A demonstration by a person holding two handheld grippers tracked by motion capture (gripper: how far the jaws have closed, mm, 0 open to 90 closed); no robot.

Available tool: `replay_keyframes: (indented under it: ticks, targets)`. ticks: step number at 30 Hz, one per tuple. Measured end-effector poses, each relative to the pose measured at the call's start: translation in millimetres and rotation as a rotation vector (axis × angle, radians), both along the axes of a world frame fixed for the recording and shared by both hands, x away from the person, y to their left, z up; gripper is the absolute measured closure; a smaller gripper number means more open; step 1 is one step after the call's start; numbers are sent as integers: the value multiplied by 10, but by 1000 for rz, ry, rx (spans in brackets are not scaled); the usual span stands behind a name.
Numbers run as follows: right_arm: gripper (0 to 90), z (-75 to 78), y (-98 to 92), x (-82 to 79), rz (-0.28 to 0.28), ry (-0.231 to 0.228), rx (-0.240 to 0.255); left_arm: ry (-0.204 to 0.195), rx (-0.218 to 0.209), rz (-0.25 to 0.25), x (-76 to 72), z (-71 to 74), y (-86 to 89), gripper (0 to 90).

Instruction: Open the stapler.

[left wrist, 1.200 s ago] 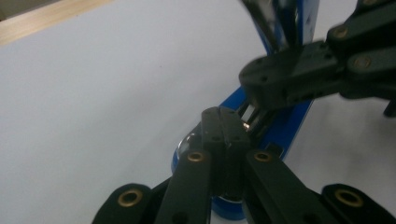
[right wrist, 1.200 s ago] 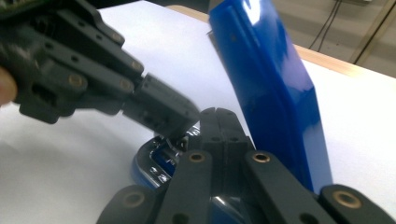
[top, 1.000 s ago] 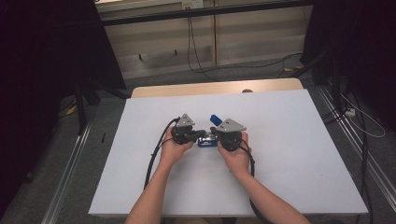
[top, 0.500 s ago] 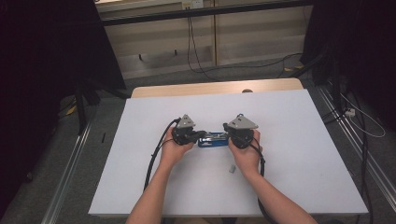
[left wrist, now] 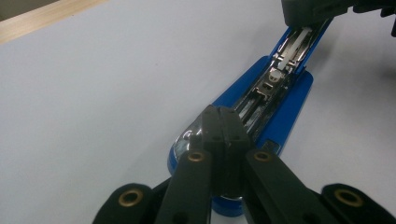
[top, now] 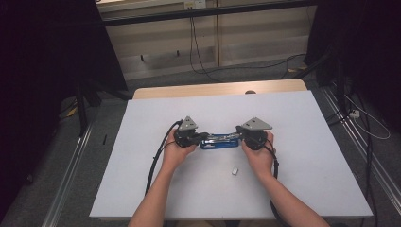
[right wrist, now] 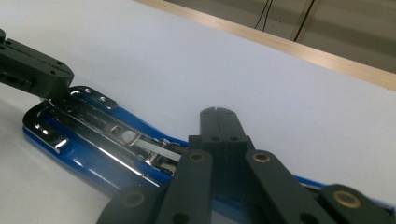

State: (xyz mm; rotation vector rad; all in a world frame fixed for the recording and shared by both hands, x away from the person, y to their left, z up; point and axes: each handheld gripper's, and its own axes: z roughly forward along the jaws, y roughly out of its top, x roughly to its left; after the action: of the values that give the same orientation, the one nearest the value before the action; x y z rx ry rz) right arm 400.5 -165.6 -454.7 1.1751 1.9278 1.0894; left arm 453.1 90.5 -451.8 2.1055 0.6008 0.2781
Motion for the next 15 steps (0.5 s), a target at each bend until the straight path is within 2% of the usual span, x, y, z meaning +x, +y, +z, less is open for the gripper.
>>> replay_keyframes:
  ticks: [5,14,15]
  targets:
    - [900,-22,-96,12,6,10,17,-8,6,6,-9,3,-7,900]
    - [900,3,-164,6,66,21,16,-19,6,1,-11,2,2,900]
    - [900,8,-169,7,73,26,18,-17,-5,3,-13,6,4,900]
